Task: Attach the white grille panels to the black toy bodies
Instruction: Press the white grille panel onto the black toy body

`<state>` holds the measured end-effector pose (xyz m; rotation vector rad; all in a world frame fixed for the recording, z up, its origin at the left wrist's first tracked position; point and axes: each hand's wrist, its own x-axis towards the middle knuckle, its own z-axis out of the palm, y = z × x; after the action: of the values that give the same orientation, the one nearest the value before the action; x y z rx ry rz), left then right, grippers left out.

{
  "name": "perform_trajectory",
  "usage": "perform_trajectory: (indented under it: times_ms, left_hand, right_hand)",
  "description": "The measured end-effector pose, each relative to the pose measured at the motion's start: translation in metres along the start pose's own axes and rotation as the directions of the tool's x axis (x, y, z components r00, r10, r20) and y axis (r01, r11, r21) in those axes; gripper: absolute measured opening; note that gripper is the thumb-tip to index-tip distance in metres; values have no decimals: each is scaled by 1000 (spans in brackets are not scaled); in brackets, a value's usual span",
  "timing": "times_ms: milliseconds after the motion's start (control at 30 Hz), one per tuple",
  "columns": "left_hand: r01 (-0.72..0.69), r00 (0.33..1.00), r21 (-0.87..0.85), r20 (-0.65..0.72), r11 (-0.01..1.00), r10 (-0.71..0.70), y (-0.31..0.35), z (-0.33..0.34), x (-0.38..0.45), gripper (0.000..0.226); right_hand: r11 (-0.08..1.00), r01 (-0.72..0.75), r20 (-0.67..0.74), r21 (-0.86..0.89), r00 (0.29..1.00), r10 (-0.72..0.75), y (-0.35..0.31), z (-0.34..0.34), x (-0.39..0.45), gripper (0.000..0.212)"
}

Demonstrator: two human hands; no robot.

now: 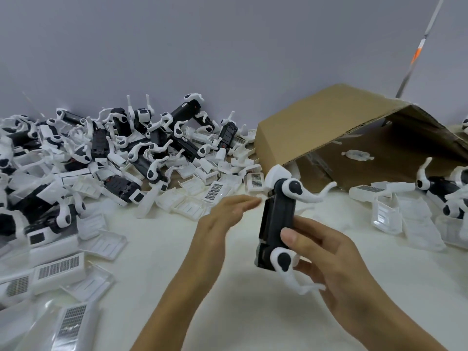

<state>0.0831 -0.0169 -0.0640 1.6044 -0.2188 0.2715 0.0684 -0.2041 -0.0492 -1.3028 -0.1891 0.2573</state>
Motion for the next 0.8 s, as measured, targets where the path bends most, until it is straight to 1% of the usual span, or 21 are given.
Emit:
perform_trajectory:
  times_ms: [33, 67, 100, 133, 167, 200, 267, 300, 333, 367, 400, 433, 467, 500, 567, 633, 667, 700, 733, 767, 800]
  left_hand:
    - [-42, 998, 267, -24, 963, 50, -9, -7, 2, 43]
    - [-66, 997, 519, -5, 852, 81, -22, -16, 3, 50]
    - [-80, 996, 697, 37, 713, 76, -33, -23, 3, 55]
    - [-95, 995, 794, 68, 600, 68, -43, -29, 4, 55]
    - [-108, 994, 837, 71, 536, 88, -48, -33, 5, 49]
    - [-102, 992, 843, 45, 527, 119, -50, -35, 6, 39]
    - [-62, 982, 809, -53, 585, 179, -43, -34, 6, 25]
    - [-37, 976, 756, -112, 654, 184, -40, -33, 6, 25]
    - [-9, 972, 650, -172, 760, 158, -35, -31, 6, 26]
    - [13, 969, 464, -223, 886, 103, -28, -29, 6, 26]
    - [17, 969, 198, -244, 980, 32, -20, -26, 6, 27]
    - [11, 972, -75, -232, 997, -28, -11, -22, 6, 28]
    - [8, 978, -294, -197, 956, -69, -4, -19, 5, 30]
    - [15, 983, -439, -156, 898, -93, 2, -15, 4, 32]
    - [49, 988, -587, -92, 808, -126, 13, -5, 1, 33]
    - [60, 985, -637, -89, 769, -150, 19, 7, -3, 30]
    - [46, 983, -605, -113, 795, -143, 20, 14, -5, 32]
    - [19, 982, -515, -150, 857, -112, 20, 21, -8, 37]
    - [-12, 980, -361, -191, 932, -62, 20, 28, -12, 45]
    - [-39, 976, -166, -220, 985, 2, 19, 33, -15, 51]
    - [-64, 972, 31, -223, 997, 70, 18, 36, -18, 55]
  right_hand:
    - [998, -38, -14, 43, 999, 38, -1, 0, 1, 38]
    - [993, -70, -26, 98, 997, 73, -1, -1, 1, 36]
    - [981, -99, -40, 164, 993, 107, -3, -1, 2, 35]
    - [965, -120, -47, 234, 990, 135, -6, -3, 2, 34]
    - [946, -134, -51, 294, 986, 156, -8, -4, 2, 37]
    - [933, -140, -48, 332, 985, 165, -10, -5, 3, 39]
    - [930, -136, -55, 343, 985, 164, -12, -5, 2, 40]
    - [931, -134, -64, 339, 984, 165, -12, -6, 2, 39]
    - [930, -134, -77, 341, 982, 170, -11, -6, 2, 39]
    - [928, -137, -91, 348, 980, 179, -11, -7, 3, 39]
    - [924, -142, -104, 356, 976, 190, -11, -7, 4, 42]
    - [920, -149, -112, 363, 973, 202, -10, -8, 4, 46]
    - [917, -155, -118, 367, 970, 211, -9, -8, 5, 50]
    - [916, -161, -127, 366, 967, 221, -8, -9, 6, 56]
    - [923, -176, -137, 342, 963, 234, -4, -10, 7, 58]
    - [934, -195, -108, 301, 966, 236, -3, -8, 6, 54]
    - [940, -203, -84, 273, 969, 234, -2, -5, 6, 51]
    - [950, -200, -66, 238, 973, 222, -1, -3, 5, 51]
    - [961, -183, -61, 205, 978, 199, 0, -1, 4, 49]
    - [970, -158, -70, 183, 982, 173, 2, 0, 4, 46]
    - [975, -141, -86, 171, 984, 157, 4, 1, 4, 42]
